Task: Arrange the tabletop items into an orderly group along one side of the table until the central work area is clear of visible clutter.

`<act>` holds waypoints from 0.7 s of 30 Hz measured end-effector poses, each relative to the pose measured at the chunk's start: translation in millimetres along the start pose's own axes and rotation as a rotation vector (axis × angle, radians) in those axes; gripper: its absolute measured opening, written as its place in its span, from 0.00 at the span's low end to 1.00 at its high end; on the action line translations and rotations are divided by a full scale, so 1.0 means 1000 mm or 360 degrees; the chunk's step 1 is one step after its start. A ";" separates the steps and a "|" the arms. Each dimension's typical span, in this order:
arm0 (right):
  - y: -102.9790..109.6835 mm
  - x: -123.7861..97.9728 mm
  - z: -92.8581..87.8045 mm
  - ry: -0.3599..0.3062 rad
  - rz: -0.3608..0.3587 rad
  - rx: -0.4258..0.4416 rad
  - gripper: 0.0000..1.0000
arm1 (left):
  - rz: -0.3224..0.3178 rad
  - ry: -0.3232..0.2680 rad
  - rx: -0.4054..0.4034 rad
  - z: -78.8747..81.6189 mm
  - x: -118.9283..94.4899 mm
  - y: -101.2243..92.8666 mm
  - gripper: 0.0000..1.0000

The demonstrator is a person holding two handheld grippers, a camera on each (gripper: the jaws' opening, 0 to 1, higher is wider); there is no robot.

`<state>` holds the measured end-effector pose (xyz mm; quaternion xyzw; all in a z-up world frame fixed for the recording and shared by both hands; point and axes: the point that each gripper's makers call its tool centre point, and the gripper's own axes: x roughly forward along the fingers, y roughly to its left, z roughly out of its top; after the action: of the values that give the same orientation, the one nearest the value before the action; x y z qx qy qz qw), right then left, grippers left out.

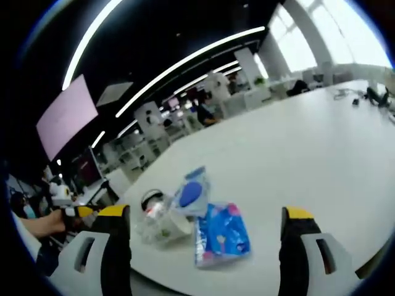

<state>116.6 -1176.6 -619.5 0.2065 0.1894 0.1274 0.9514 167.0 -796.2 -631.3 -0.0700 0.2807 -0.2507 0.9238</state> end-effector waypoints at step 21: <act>-0.003 0.000 0.002 -0.0014 -0.0001 0.0007 1.00 | 0.0012 -0.0006 -0.0016 0.000 -0.001 0.002 0.96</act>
<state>118.1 -1179.9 -618.8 0.2090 0.1855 0.1258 0.9519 166.9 -793.8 -631.1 -0.0740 0.2804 -0.2457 0.9250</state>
